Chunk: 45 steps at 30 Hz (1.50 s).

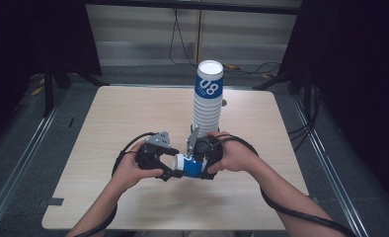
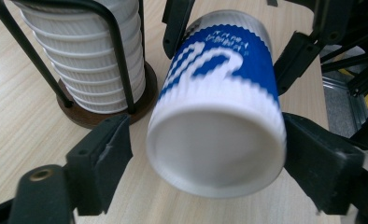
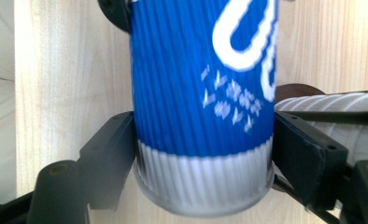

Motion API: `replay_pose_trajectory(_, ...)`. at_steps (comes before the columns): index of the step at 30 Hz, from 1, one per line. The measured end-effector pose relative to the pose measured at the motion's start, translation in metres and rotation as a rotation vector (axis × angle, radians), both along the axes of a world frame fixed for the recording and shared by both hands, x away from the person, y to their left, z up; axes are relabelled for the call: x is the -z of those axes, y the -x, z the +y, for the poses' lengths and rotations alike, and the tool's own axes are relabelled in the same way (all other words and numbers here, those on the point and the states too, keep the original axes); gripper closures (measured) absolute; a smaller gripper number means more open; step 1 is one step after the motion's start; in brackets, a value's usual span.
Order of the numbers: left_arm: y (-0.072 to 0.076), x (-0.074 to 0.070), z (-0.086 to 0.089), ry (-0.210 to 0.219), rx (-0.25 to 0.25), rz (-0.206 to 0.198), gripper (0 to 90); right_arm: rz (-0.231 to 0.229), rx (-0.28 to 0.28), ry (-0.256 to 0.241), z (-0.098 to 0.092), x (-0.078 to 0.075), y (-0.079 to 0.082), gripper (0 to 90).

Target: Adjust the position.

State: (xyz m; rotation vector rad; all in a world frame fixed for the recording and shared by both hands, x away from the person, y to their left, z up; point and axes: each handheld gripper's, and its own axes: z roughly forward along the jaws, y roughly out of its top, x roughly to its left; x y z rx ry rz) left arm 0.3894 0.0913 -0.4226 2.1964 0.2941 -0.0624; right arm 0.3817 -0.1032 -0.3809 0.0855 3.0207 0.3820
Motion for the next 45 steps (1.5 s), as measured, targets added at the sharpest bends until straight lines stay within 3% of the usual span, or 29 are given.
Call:
replay_pose_trajectory(1,0.000,0.000,0.000,-0.001,0.019,-0.012,26.8,-0.003,0.000,0.005,0.001,0.000,0.000,24.0)
replay_pose_trajectory(3,0.001,0.002,0.001,0.004,0.013,-0.011,28.2,-0.005,-0.007,0.006,0.002,-0.001,0.001,24.0)
replay_pose_trajectory(29,0.003,-0.001,0.012,0.000,0.020,-0.019,30.1,-0.007,-0.046,-0.023,0.006,-0.001,0.000,24.3)
replay_pose_trajectory(37,0.003,0.001,0.014,0.040,0.023,-0.008,30.7,0.004,-0.031,-0.032,0.005,0.001,0.000,23.1)
replay_pose_trajectory(45,0.004,0.001,0.011,0.015,0.028,-0.030,30.4,0.005,-0.026,-0.042,0.003,0.004,0.000,24.6)
